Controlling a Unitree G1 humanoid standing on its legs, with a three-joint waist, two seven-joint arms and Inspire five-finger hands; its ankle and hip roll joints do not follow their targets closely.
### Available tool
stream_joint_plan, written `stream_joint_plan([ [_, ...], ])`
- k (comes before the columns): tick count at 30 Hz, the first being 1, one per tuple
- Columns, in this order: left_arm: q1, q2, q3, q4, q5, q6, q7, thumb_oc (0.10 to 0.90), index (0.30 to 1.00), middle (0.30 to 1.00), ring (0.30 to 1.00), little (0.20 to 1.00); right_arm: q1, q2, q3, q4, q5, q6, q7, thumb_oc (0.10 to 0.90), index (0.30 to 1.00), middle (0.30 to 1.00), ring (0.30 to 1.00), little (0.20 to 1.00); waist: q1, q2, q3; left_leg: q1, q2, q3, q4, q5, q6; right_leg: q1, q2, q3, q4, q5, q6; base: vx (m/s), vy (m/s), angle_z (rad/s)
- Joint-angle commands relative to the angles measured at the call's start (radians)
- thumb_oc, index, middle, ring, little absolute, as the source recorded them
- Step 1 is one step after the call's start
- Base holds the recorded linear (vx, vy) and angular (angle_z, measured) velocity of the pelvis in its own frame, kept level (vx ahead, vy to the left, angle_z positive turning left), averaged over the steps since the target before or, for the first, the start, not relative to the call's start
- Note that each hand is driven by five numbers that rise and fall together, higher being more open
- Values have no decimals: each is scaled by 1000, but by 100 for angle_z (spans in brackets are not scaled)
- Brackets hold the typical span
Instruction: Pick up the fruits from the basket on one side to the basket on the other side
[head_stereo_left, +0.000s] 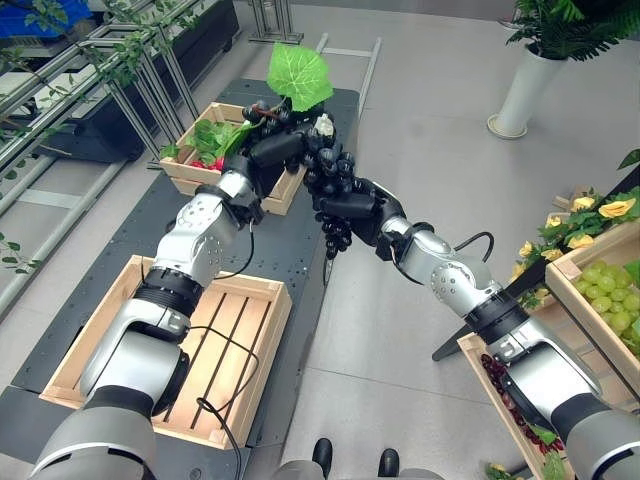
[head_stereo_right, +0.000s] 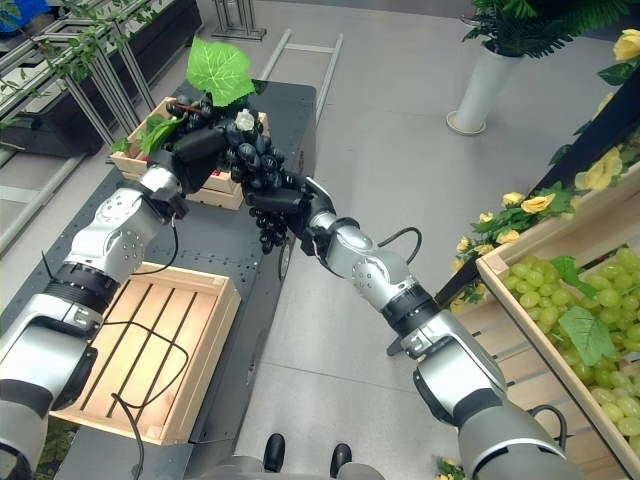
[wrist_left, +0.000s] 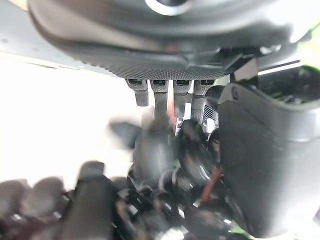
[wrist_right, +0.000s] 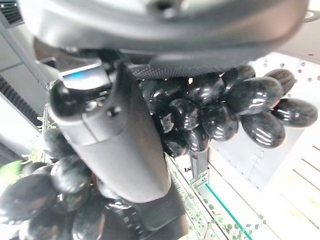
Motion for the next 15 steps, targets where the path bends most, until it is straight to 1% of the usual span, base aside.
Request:
stream_joint_plan([
  [1, 36, -5, 84, 131, -43, -155, 11, 800, 900, 900, 900, 900, 37, 19, -116, -59, 41, -92, 87, 400, 300, 300, 300, 300, -7, -10, -245, -30, -14, 42, 0, -37, -28, -40, -10, 26, 1, 45, -26, -7, 17, -6],
  [5, 70, -11, 104, 128, -14, -211, 8, 800, 900, 900, 900, 900, 77, 5, -130, -68, 27, -95, 112, 400, 300, 300, 300, 300, -14, -14, -241, -29, -12, 53, 0, -36, -28, -41, -9, 32, 1, 49, -25, -1, 17, -5],
  [8, 106, -21, 113, 108, 0, -231, 0, 800, 900, 900, 900, 900, 109, -7, -142, -81, 14, -95, 127, 400, 300, 300, 300, 300, -16, -17, -239, -30, -12, 58, 0, -35, -28, -43, -9, 34, 1, 51, -24, 4, 13, -8],
  [13, 149, -40, 120, 84, 2, -221, -41, 800, 900, 900, 900, 900, 140, -9, -153, -92, -16, -95, 133, 400, 300, 300, 300, 300, -18, -21, -235, -29, -11, 65, 0, -36, -27, -44, -9, 38, 1, 55, -23, 1, 7, -3],
  [15, 172, -51, 120, 74, -8, -212, -81, 800, 900, 900, 900, 900, 153, -15, -157, -95, -43, -98, 135, 400, 300, 300, 300, 300, -21, -22, -231, -27, -10, 70, 0, -38, -25, -45, -9, 42, 1, 56, -23, 0, 0, 0],
])
